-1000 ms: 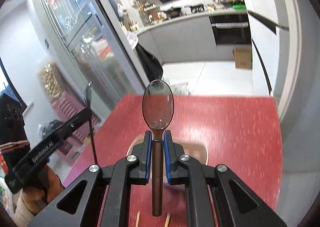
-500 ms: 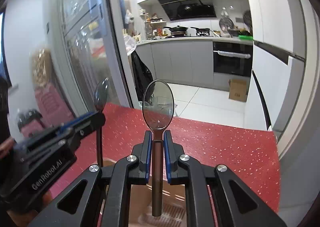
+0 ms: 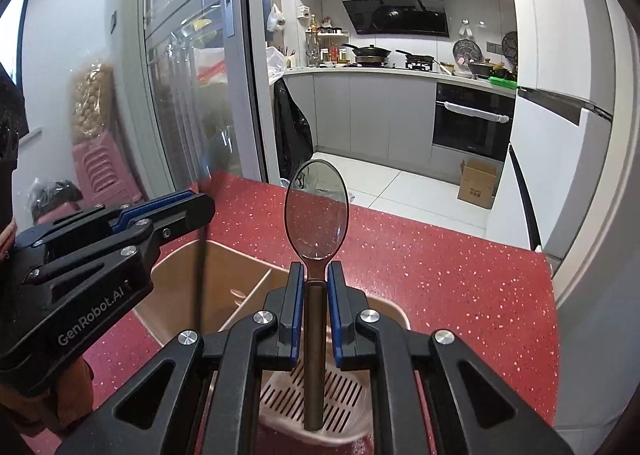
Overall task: Organize utensils
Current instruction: 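Carry both held spoons to the beige holder and lower them in, handles first, then open both tools to release the spoons into the holder, then return to the table and grasp a clear spoon with right tool while left grasps brown spoon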
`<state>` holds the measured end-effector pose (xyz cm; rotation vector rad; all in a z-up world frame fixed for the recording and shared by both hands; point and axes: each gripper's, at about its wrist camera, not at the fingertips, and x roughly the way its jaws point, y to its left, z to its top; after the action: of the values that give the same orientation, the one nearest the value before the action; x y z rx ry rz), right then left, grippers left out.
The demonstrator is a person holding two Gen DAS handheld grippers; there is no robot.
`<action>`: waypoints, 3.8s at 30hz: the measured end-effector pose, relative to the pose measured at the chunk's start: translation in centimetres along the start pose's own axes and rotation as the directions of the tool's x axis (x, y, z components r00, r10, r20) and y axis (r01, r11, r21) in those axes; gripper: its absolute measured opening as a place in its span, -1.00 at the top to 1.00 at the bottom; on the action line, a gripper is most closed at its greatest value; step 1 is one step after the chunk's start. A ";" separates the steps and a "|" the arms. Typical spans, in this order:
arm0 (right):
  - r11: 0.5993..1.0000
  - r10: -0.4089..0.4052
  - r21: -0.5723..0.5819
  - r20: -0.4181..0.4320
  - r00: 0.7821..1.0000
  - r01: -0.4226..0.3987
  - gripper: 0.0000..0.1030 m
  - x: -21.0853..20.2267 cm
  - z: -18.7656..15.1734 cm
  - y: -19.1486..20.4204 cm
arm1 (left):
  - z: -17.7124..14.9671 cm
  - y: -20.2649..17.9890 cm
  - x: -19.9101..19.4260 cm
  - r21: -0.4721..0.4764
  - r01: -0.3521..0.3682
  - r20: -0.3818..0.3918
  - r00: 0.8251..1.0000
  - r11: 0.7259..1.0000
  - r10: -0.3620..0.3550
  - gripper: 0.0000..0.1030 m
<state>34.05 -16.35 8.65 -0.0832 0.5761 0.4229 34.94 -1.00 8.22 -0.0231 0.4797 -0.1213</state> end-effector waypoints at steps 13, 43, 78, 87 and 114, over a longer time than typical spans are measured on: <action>0.999 0.010 0.041 -0.027 1.000 -0.009 0.11 -2.0 0.3 -0.3 | -0.4 1.2 -2.7 -0.040 -0.002 -0.062 0.998 0.999 0.000 0.26; 0.948 0.112 0.316 -0.380 0.918 0.016 -0.26 -14.5 -17.8 3.1 | -18.4 5.5 -19.2 -0.142 -0.072 -0.381 0.924 0.987 0.013 0.25; 0.983 -0.043 0.128 -0.548 0.835 0.135 -0.16 -13.3 -21.9 6.7 | -23.9 7.7 -16.9 -0.072 -0.153 -0.537 0.838 0.986 0.091 -1.00; 0.988 -0.103 0.033 -0.578 0.809 0.149 0.02 -11.4 -21.0 7.5 | -23.4 7.1 -16.5 -0.024 -0.112 -0.545 0.835 0.993 0.081 -1.00; 0.996 -0.018 0.051 -0.650 0.760 0.068 0.76 -9.1 -19.9 6.1 | -20.2 3.9 -13.5 0.067 0.086 -0.711 0.703 0.994 -0.013 0.22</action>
<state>14.53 -17.92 -2.82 -0.1788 1.2816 0.3200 14.15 4.68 -3.74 0.1124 1.2615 -0.2082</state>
